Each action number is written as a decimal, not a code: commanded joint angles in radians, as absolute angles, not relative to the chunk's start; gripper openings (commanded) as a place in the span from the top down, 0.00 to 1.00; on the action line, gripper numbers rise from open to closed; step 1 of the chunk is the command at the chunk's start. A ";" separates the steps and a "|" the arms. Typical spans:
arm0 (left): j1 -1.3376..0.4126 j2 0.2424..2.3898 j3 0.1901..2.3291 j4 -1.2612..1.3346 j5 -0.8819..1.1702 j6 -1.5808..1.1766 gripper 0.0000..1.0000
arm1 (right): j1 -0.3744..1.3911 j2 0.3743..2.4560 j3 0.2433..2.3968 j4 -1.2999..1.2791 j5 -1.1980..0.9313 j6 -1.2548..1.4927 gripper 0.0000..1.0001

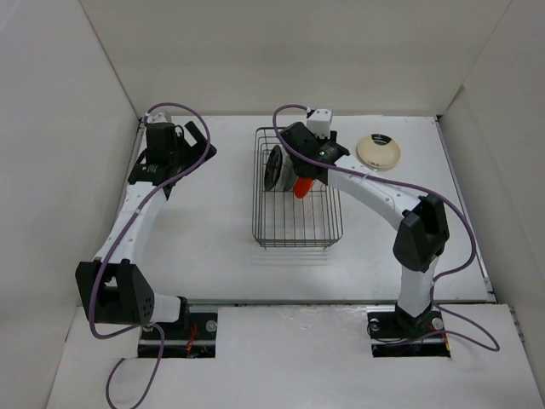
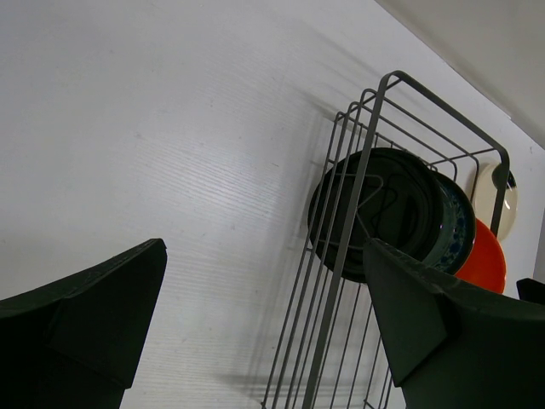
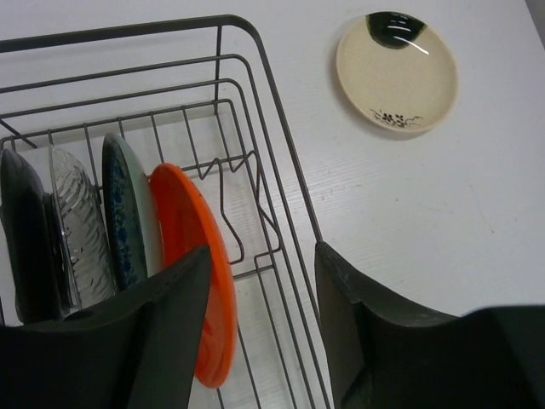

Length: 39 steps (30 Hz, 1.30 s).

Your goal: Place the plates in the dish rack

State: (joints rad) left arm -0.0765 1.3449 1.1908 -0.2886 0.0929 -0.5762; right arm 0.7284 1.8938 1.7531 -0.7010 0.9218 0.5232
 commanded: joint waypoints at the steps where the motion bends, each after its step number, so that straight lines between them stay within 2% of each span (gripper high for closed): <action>1: -0.072 1.310 1.204 -0.275 0.089 -0.561 0.00 | 0.739 1.864 1.798 -0.703 0.971 0.541 0.42; 2: -0.072 1.310 1.204 -0.275 0.089 -0.561 0.00 | 0.739 1.835 1.787 -0.712 0.982 0.541 0.35; 3: -0.072 1.310 1.204 -0.275 0.089 -0.561 0.00 | 0.720 1.815 1.787 -0.712 0.982 0.541 0.33; 6: -0.072 1.310 1.204 -0.275 0.089 -0.561 0.00 | 0.646 1.700 1.698 -0.640 0.907 0.513 0.29; 10: -0.063 1.310 1.204 -0.275 0.100 -0.561 0.00 | 0.313 1.585 1.481 -0.370 0.411 0.459 0.26; 11: -0.063 1.310 1.204 -0.275 0.100 -0.561 0.00 | 0.275 1.585 1.480 -0.370 0.364 0.459 0.26; 16: -0.063 1.310 1.204 -0.275 0.100 -0.552 0.00 | 0.242 1.565 1.428 -0.333 0.307 0.449 0.25; 21: -0.063 1.319 1.204 -0.275 0.109 -0.552 0.00 | 0.232 1.548 1.349 -0.250 0.121 0.449 0.25; 23: -0.063 1.319 1.204 -0.275 0.109 -0.552 0.00 | 0.232 1.539 1.336 -0.250 0.149 0.466 0.24; 25: -0.063 1.319 1.204 -0.275 0.109 -0.552 0.00 | 0.184 1.577 1.336 -0.270 0.157 0.486 0.24; 31: -0.063 1.319 1.204 -0.275 0.118 -0.552 0.00 | -0.016 1.660 1.180 -0.057 -0.058 0.613 0.24; 39: -0.063 1.319 1.204 -0.265 0.127 -0.552 0.00 | -0.104 1.758 1.088 0.087 -0.103 0.745 0.24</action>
